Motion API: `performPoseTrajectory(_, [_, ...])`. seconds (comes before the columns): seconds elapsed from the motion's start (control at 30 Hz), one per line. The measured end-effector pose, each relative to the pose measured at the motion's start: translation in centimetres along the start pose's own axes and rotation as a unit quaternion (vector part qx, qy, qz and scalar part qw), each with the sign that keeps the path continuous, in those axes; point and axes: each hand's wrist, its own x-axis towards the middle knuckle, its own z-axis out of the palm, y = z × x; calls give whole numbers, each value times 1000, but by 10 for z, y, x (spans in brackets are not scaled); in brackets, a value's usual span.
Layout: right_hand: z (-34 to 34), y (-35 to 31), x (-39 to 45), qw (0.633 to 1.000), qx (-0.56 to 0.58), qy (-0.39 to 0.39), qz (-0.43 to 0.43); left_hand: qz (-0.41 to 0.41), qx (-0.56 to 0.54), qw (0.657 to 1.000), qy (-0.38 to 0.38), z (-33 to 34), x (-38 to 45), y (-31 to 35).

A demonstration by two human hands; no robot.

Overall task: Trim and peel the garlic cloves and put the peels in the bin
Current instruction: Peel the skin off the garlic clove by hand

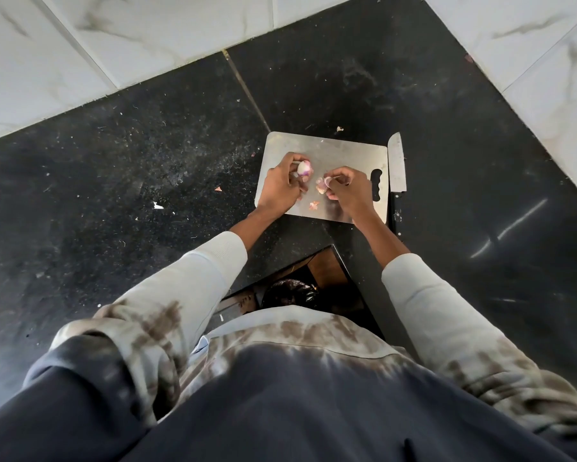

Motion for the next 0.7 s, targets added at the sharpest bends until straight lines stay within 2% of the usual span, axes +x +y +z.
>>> performPoseTrajectory(0.17, [-2, -8, -4, 999, -27, 4, -32, 47, 25, 999, 9, 3, 2, 2])
performPoseTrajectory(0.3, [-3, -17, -6, 1000, 6, -18, -20, 79, 43, 996, 24, 6, 7, 5])
performPoseTrajectory(0.7, [-7, -25, -11, 996, 79, -35, -25, 64, 47, 997, 7, 8, 3, 9])
